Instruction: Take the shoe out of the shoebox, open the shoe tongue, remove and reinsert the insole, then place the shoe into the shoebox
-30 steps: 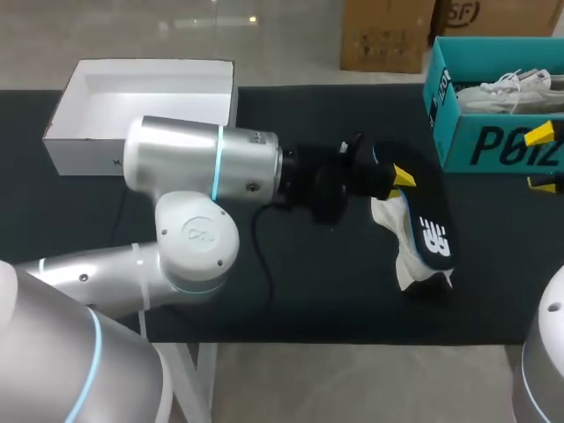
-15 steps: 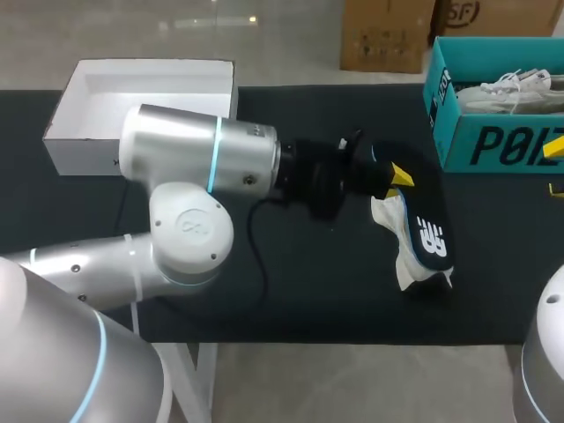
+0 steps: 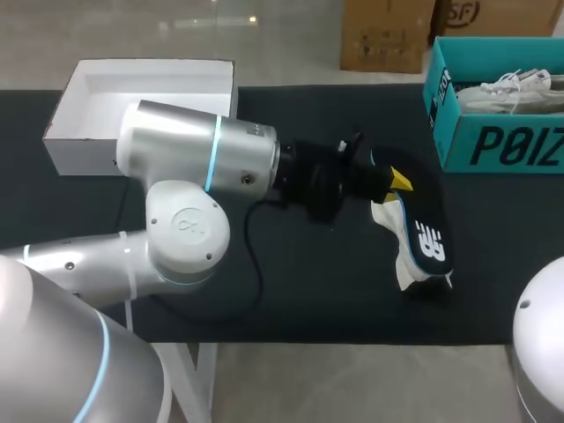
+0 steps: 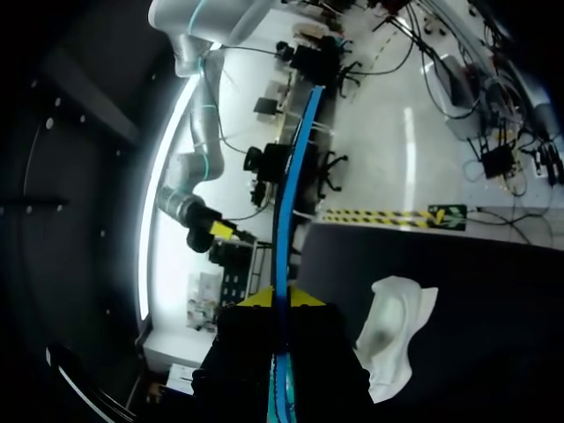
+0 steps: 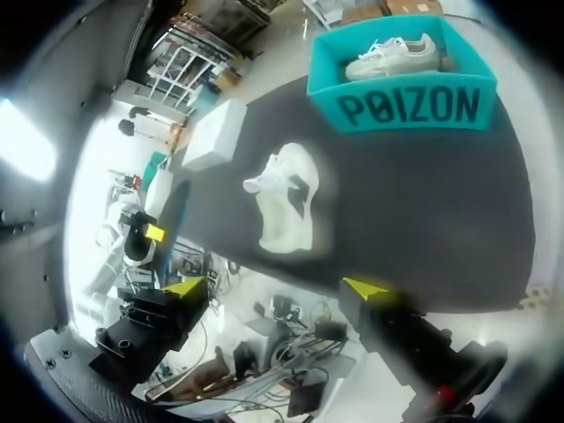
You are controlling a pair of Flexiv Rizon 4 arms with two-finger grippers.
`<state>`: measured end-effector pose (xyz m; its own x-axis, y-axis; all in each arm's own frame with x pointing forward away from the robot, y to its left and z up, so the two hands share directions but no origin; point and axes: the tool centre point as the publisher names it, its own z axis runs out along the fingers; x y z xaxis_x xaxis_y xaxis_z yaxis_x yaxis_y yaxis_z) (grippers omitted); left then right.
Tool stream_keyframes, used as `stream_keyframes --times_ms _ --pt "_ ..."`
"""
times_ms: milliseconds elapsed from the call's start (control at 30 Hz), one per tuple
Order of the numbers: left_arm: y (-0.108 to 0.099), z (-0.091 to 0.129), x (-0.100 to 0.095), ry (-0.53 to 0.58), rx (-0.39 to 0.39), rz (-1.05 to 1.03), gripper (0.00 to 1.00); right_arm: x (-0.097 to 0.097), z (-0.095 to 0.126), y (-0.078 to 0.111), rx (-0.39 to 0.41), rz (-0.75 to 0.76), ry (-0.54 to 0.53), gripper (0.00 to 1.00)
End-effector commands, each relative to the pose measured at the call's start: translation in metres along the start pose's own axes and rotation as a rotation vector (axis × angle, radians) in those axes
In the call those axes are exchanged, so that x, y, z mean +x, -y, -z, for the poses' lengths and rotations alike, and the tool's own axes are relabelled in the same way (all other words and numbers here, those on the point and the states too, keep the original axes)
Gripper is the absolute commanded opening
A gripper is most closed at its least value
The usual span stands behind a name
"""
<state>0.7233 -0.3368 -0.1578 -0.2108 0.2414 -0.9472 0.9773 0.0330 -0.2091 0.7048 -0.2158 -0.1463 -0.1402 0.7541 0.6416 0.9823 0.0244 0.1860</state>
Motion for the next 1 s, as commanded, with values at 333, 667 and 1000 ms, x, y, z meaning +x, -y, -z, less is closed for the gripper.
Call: stream_keyframes --times_ms 333,667,1000 --pt "0.005 0.003 0.000 -0.019 0.007 0.007 0.00 -0.007 0.008 -0.003 0.002 0.170 0.227 1.00" --pt "0.001 0.006 0.000 -0.012 0.008 0.014 0.00 0.003 0.003 -0.005 -0.016 0.279 0.210 1.00" --pt "0.003 0.008 0.001 -0.015 0.042 0.015 0.00 0.017 -0.002 -0.011 0.023 0.319 0.173 1.00"
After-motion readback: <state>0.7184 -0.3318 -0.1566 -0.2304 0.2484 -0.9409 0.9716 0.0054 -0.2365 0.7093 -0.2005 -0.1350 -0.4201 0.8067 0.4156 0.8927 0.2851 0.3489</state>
